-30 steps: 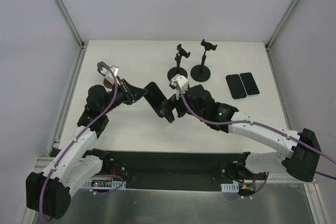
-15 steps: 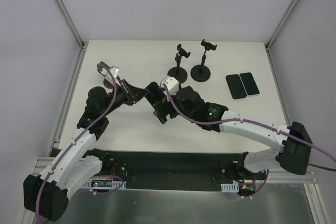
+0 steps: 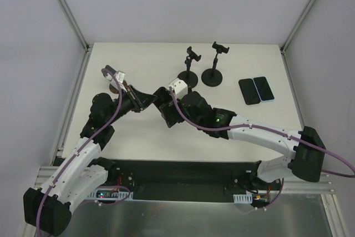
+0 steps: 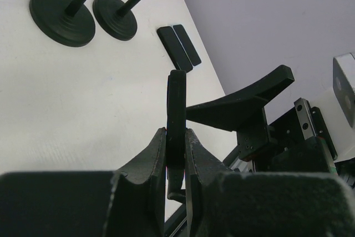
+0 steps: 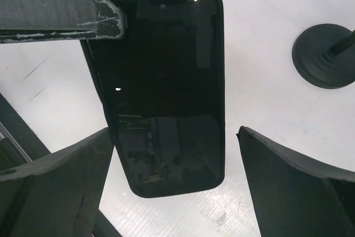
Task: Remove the phone from the phone stand
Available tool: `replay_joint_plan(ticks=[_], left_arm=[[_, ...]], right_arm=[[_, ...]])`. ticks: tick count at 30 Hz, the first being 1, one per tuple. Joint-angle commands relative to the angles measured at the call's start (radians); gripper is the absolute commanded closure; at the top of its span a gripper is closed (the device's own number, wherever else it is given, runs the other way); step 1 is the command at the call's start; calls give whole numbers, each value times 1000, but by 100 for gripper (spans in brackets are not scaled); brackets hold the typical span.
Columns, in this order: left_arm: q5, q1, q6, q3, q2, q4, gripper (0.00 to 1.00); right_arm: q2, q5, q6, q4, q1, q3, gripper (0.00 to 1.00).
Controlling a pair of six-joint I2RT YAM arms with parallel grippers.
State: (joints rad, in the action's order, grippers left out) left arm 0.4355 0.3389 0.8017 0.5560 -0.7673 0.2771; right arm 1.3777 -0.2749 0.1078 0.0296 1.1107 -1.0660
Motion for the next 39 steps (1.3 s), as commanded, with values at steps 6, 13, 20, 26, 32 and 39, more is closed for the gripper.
replay_joint_plan(ticks=[6, 13, 20, 26, 32, 39], left_arm=[[2, 11, 37, 19, 33, 66, 100], [6, 12, 47, 24, 39, 65, 100], [9, 12, 54, 28, 39, 62, 100], [-1, 12, 31, 28, 42, 18, 91], [-47, 12, -64, 54, 82, -85, 57], [-207, 12, -303, 96, 232, -331, 22]], right_arm=[[24, 25, 24, -34, 9, -68, 2], [44, 55, 30, -34, 12, -80, 7], [50, 45, 62, 26, 12, -89, 17], [35, 16, 105, 76, 12, -91, 43], [15, -14, 159, 159, 6, -89, 63], [0, -67, 187, 295, -78, -75, 64]])
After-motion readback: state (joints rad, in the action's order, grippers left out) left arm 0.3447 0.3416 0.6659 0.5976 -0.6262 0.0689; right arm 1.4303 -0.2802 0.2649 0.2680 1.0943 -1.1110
